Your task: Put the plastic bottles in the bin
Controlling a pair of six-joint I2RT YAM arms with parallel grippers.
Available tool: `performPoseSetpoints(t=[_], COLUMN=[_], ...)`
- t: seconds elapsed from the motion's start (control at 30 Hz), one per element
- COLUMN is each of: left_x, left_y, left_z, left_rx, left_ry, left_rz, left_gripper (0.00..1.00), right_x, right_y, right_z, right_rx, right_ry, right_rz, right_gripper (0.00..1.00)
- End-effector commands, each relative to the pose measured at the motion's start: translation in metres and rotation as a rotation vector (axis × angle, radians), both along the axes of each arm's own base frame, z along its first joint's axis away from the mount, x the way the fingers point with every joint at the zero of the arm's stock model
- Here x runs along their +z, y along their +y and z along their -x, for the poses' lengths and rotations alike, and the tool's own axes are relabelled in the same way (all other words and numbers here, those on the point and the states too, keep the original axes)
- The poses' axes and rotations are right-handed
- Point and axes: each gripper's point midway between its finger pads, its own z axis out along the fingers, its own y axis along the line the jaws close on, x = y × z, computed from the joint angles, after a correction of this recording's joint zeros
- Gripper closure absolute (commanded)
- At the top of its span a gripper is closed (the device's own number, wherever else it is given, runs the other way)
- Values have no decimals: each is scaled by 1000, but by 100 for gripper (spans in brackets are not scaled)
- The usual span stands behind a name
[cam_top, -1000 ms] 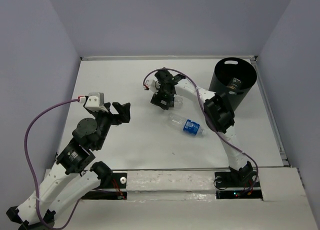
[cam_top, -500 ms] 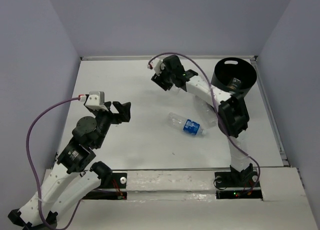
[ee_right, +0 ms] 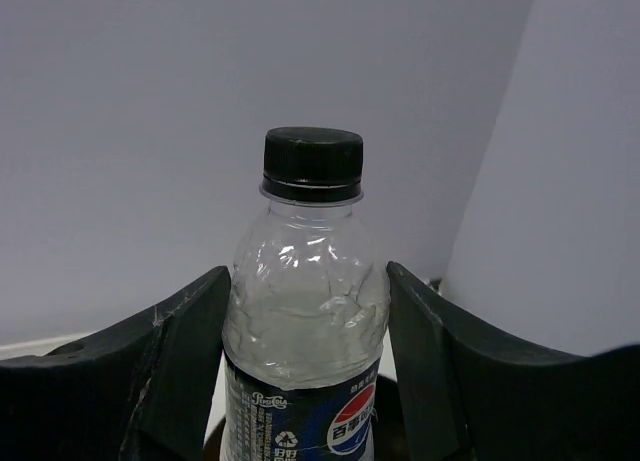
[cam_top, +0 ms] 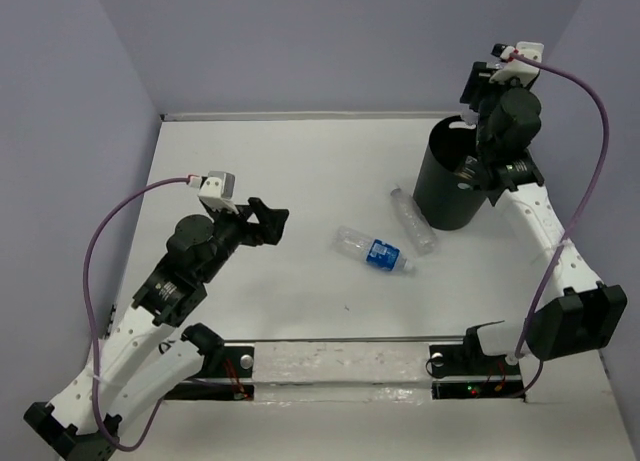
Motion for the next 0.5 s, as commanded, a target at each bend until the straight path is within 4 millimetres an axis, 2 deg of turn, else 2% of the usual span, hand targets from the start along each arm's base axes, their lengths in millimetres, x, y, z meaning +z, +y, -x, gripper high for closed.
performPoseSetpoints(t=[0.0, 0.07, 0.1, 0.13, 0.2, 0.23, 0.3, 0.33, 0.37, 0.4, 0.43, 0.47], left_x=[12, 6, -13, -13, -33, -42, -50, -63, -66, -73, -77, -80], left_y=[-35, -48, -58, -67, -78, -86, -103, -111, -117, -128, -134, -139], left_z=[10, 13, 18, 15, 15, 9, 12, 6, 4, 2, 1, -1], left_rx=[-145, -191, -223, -248, -252, -247, -267, -243, -240, -241, -237, -222], left_ry=[31, 68, 147, 150, 226, 248, 282, 323, 336, 359, 374, 387], left_rz=[199, 271, 326, 370, 416, 415, 414, 405, 404, 399, 403, 421], left_gripper=[1, 1, 1, 1, 1, 1, 1, 1, 1, 1, 1, 1], right_x=[-88, -96, -98, -106, -108, -110, -114, -109, -111, -110, -100, -107], right_y=[-26, -35, -37, -36, -37, -36, -32, -29, -24, -22, -19, -3], right_z=[-15, -11, -8, -7, -3, -2, 3, 9, 13, 18, 29, 34], right_rx=[-120, -138, -131, -126, -127, -122, -98, -81, -50, -31, -5, 56], right_ry=[136, 133, 126, 142, 149, 156, 190, 181, 200, 197, 172, 191], right_rz=[-102, -137, -162, -164, -165, -171, -180, -199, -203, -215, -231, -241], right_gripper=[50, 47, 44, 35, 19, 6, 2, 0, 0, 0, 0, 0])
